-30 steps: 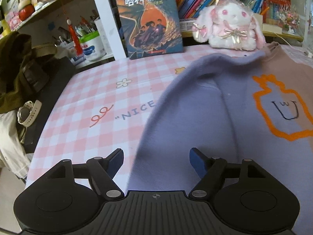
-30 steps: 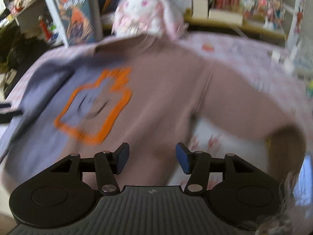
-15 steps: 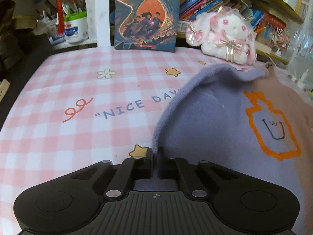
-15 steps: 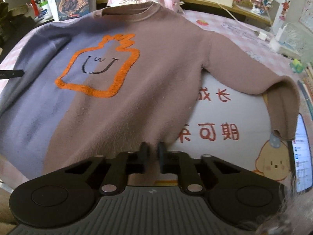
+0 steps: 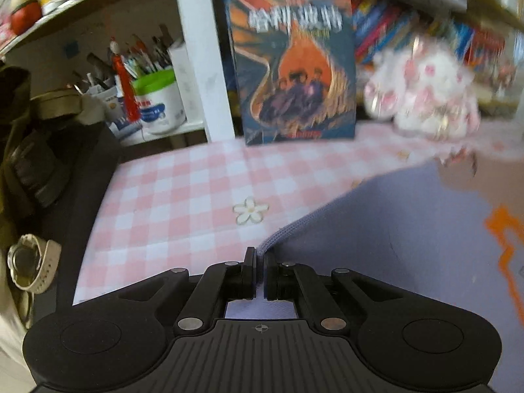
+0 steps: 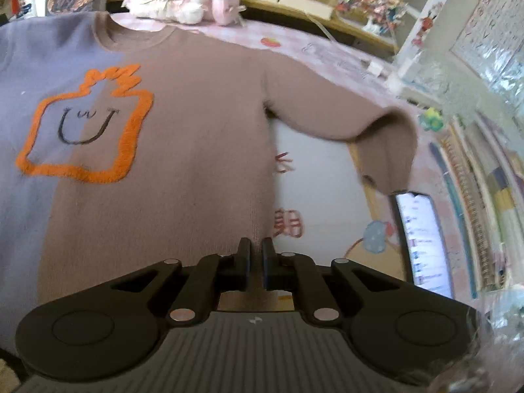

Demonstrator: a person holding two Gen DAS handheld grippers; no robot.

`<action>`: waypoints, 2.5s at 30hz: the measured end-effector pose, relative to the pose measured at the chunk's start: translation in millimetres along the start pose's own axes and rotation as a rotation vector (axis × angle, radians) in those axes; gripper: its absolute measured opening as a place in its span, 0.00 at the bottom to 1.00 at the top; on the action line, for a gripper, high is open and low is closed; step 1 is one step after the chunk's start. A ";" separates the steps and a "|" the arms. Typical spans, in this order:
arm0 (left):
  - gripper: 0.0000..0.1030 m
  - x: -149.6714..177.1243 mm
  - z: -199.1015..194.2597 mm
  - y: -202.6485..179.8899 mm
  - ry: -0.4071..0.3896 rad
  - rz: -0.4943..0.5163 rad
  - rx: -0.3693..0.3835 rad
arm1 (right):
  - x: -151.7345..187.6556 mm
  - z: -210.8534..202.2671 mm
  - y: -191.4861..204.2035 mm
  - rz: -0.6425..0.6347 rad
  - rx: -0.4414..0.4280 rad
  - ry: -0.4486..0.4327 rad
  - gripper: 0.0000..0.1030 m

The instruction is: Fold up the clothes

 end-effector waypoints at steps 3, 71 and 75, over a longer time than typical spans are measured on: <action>0.05 3.8 6.8 10.2 0.011 -0.012 -0.037 | -0.8 2.0 13.6 -0.005 -0.018 0.001 0.06; 0.56 116.6 -81.3 -106.1 0.084 -0.134 0.045 | -23.3 13.7 2.1 -0.016 -0.211 -0.100 0.24; 0.60 124.8 -83.5 -107.0 0.100 -0.221 0.085 | -17.3 14.6 -11.7 0.037 -0.209 -0.076 0.30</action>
Point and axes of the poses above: each gripper's, at about its wrist camera, not at the fingertips, and z roughly the way its jaws point, y to its left, x to its underside, the point moved 7 cm from there along z, roughly the way its jaws point, and after that the axes turned 3 degrees about -z, right-handed, at the moved point
